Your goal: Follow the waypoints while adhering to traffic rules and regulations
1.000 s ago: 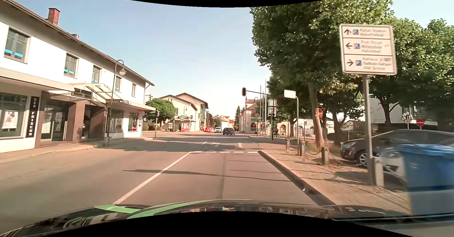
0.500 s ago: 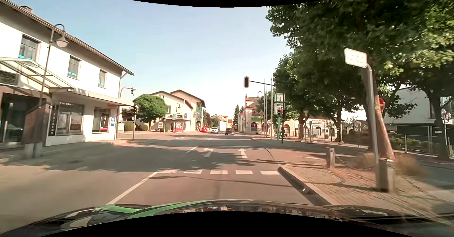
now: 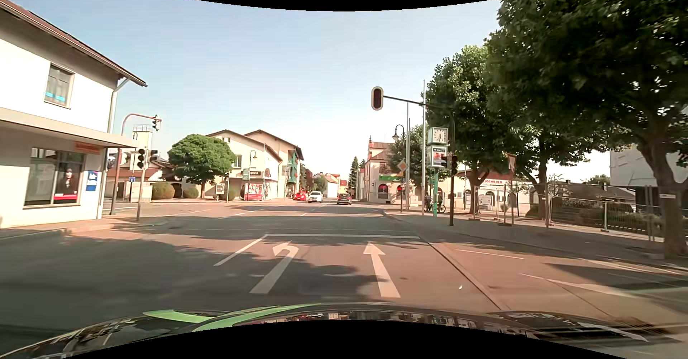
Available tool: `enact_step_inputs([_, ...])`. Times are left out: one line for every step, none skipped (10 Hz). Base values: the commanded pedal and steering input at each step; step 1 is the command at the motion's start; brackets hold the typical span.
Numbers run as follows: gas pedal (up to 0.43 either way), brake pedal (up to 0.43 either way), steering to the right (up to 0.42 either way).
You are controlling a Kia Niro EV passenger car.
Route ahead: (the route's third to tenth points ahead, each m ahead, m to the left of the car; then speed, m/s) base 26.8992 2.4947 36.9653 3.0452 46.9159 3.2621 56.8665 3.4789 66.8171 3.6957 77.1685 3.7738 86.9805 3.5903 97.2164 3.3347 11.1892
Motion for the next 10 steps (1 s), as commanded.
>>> enact_step_inputs([0.169, 0.0, 0.013])
enact_step_inputs([0.169, 0.0, 0.011])
enact_step_inputs([0.169, 0.0, 0.007])
enact_step_inputs([0.169, 0.0, 0.003])
enact_step_inputs([0.169, 0.0, 0.003])
enact_step_inputs([0.177, 0.0, 0.003])
enact_step_inputs([0.177, 0.0, 0.002])
enact_step_inputs([0.177, 0.0, 0.002])
enact_step_inputs([0.177, 0.0, 0.002])
enact_step_inputs([0.177, 0.0, 0.001])
